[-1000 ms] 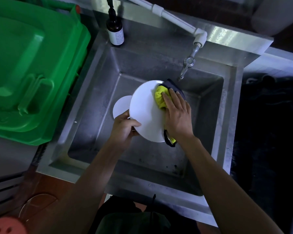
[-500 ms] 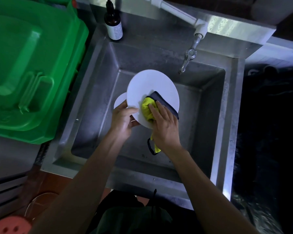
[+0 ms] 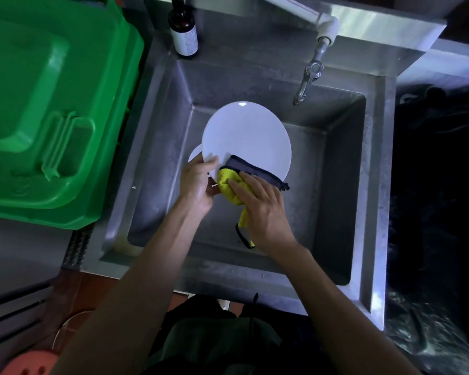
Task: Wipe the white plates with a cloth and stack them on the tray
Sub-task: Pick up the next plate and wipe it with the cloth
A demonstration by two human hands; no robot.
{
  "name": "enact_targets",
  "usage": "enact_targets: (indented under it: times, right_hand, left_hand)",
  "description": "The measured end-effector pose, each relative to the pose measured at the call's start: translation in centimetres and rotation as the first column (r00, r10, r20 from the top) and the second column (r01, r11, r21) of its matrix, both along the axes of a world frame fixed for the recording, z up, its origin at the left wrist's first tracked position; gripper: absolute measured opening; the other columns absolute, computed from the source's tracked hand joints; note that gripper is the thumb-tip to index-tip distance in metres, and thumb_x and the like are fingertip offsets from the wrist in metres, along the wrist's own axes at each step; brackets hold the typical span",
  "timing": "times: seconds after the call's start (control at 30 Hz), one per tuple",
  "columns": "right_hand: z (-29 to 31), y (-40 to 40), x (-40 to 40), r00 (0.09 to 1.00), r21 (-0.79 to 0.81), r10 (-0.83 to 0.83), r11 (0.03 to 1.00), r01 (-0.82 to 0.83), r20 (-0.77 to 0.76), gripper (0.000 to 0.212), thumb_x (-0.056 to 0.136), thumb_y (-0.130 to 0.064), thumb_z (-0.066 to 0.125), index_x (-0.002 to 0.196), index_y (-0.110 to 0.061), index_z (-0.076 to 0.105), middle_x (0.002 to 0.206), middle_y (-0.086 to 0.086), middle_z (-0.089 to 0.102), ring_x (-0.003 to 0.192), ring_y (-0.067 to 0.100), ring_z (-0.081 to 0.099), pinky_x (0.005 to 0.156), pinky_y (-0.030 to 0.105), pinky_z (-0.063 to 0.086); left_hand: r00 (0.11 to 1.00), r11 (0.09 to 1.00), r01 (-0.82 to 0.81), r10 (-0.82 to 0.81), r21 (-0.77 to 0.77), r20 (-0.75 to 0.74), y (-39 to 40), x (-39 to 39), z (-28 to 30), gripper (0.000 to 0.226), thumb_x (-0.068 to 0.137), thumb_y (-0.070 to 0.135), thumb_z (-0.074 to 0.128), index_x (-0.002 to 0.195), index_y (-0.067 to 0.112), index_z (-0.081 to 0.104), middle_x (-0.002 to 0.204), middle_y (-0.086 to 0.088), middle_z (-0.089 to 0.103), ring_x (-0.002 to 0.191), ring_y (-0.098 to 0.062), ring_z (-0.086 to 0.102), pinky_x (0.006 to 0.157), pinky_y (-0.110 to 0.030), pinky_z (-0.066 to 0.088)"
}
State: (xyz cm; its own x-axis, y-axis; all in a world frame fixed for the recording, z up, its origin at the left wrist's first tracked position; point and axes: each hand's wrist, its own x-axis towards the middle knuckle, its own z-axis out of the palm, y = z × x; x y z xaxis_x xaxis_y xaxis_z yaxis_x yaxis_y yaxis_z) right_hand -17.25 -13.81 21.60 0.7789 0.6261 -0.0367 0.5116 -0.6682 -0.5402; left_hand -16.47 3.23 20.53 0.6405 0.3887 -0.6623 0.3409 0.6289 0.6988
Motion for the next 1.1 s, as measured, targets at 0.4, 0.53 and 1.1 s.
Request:
enact_targets:
  times: [0.4,0.53,1.1]
  right_hand:
    - [-1.9,-3.5,4.0,0.987,-0.176,-0.153,0.974,0.143,-0.046,0.074,0.086,0.004,0.056,0.153,-0.023,0.039,0.163,0.007,0.027,0.151,0.033,0.022,0.115,0.049,0.025]
    - [-2.3,-4.1,6.1,0.986,-0.188,-0.162,0.970,0.152,-0.039,0.064,0.094,-0.002,0.054,0.152,-0.025,0.042,0.163,0.009,0.028,0.150,0.034,0.022,0.117,0.050,0.025]
    - [-0.4,-0.2,8.0,0.995,-0.160,-0.006,0.987,0.022,0.097,0.063,0.092,-0.005,0.052,0.151,-0.026,0.043,0.162,0.006,0.031,0.148,0.033,0.029,0.113,0.049,0.029]
  left_hand:
    - [0.977,0.974,0.211,-0.211,0.085,0.001,2.0,-1.0,-0.3,0.022,0.088,0.015,0.067,0.108,0.021,0.073,0.107,-0.005,0.076,0.099,-0.031,0.071,0.079,-0.055,0.059]
    - [0.962,0.958,0.272,-0.274,0.090,0.001,2.1,-1.8,-0.2,0.017,0.089,0.012,0.068,0.102,0.021,0.074,0.099,-0.003,0.078,0.087,-0.026,0.073,0.067,-0.044,0.063]
    - [0.935,0.929,0.356,-0.354,0.107,-0.038,2.6,-1.8,0.7,0.046,0.062,0.001,0.069,0.101,0.024,0.077,0.107,-0.006,0.076,0.092,-0.032,0.073,0.067,-0.043,0.061]
